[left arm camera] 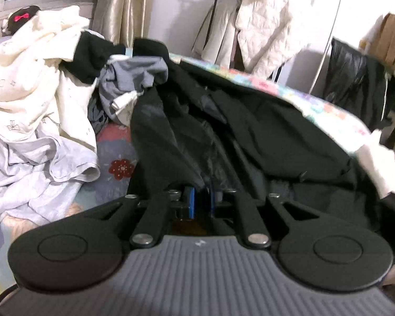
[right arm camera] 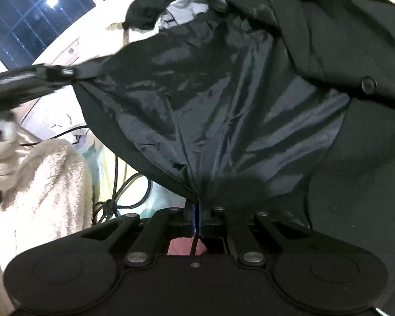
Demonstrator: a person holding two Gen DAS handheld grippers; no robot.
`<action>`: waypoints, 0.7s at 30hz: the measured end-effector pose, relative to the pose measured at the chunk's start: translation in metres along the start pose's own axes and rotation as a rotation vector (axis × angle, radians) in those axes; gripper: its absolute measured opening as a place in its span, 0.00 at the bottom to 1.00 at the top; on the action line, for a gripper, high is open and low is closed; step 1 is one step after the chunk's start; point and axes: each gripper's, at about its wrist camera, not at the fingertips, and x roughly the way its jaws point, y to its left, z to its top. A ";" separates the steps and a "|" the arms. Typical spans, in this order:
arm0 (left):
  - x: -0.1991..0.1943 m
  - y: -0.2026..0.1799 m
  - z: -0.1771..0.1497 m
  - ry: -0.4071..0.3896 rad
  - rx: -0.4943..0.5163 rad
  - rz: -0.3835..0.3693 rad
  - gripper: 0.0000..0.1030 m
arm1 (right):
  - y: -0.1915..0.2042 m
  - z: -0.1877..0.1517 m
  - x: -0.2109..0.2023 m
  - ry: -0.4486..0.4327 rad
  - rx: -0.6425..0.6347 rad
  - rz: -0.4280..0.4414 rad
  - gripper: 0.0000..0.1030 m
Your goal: Fold clothes
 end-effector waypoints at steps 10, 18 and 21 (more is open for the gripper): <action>-0.023 -0.022 0.031 -0.145 0.107 0.143 0.45 | 0.011 0.012 0.001 0.025 -0.018 -0.020 0.11; 0.067 -0.047 0.080 -0.078 0.075 0.004 0.49 | 0.036 0.100 -0.104 -0.256 -0.226 -0.090 0.52; 0.125 -0.057 0.092 -0.039 0.046 -0.015 0.48 | 0.009 0.153 -0.108 -0.309 -0.274 -0.227 0.52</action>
